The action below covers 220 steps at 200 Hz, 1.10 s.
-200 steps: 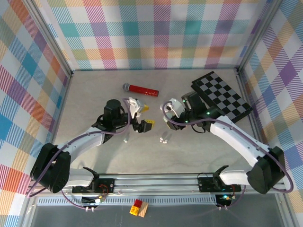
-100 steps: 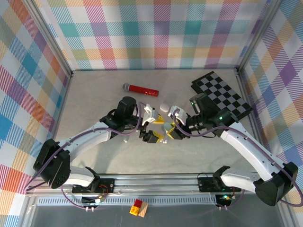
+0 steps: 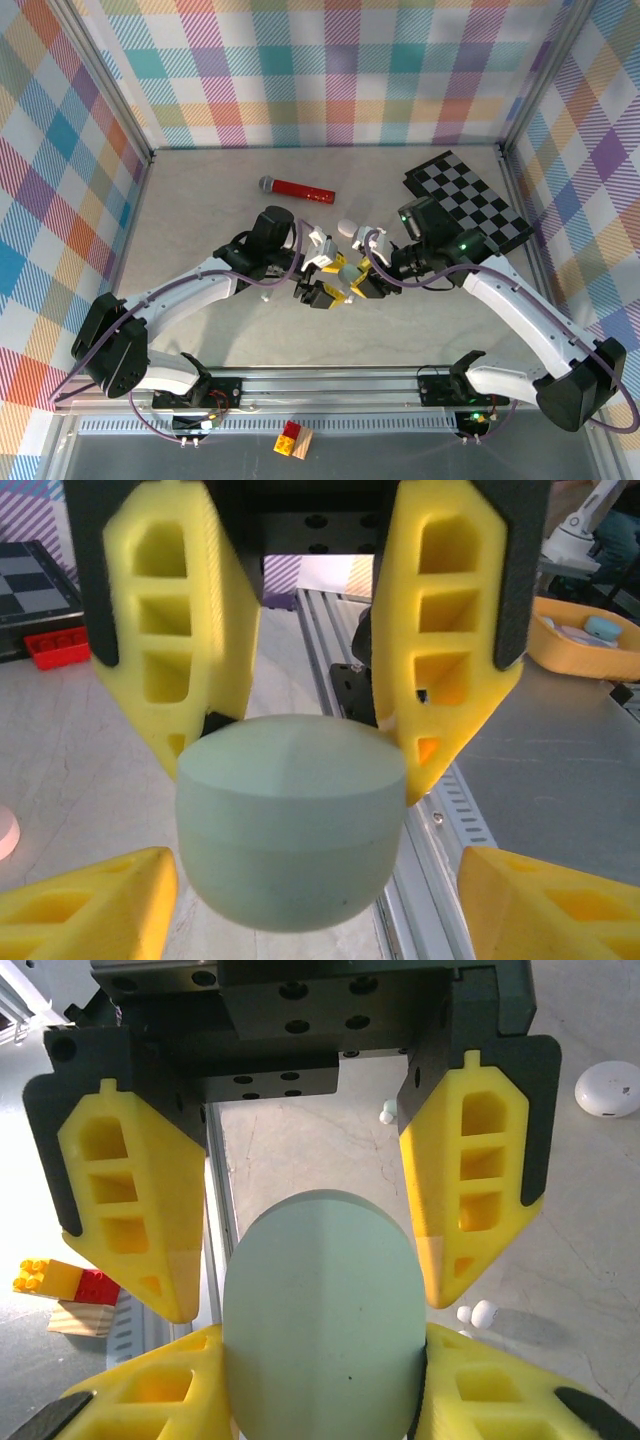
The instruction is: Insert the wireless bluetooth earbuds into the charging case
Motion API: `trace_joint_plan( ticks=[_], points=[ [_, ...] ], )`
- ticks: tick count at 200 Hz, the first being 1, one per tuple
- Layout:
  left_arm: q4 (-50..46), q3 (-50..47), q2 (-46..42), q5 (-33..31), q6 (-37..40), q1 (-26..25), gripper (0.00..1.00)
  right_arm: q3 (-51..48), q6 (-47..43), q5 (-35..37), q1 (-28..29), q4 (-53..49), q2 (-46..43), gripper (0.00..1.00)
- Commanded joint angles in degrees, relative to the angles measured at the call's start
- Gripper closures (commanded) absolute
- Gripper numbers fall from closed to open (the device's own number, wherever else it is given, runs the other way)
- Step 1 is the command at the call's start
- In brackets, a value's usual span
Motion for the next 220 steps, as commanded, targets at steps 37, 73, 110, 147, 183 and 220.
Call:
trace_joint_plan(
  ticks=[37, 73, 110, 147, 183, 220],
  points=[
    [0.72, 1.59, 0.03, 2.67, -1.15, -0.73, 0.35, 2.20, -2.04, -2.67, -0.09, -2.06, 1.27, 0.72],
    [1.16, 1.52, -0.31, 2.63, -1.48, -0.86, 0.37, 2.62, -2.46, -3.01, -0.13, -2.78, 2.06, 0.72],
    [0.98, 1.39, -0.23, 2.59, -1.59, -0.96, 0.42, 2.73, -2.45, -2.47, -0.13, -2.74, 2.40, 0.72],
    [0.87, 1.58, -0.06, 2.72, -1.62, -1.06, 0.47, 2.64, -2.57, -2.51, -0.09, -2.83, 2.73, 0.72],
    [0.80, 1.72, 0.12, 2.81, -1.68, -1.05, 0.47, 2.81, -3.11, -1.90, -0.09, -3.44, 3.38, 0.72],
    [0.69, 1.79, 0.23, 2.94, -1.68, -1.05, 0.51, 2.86, -3.27, -1.59, -0.09, -3.66, 3.67, 0.72]
  ],
)
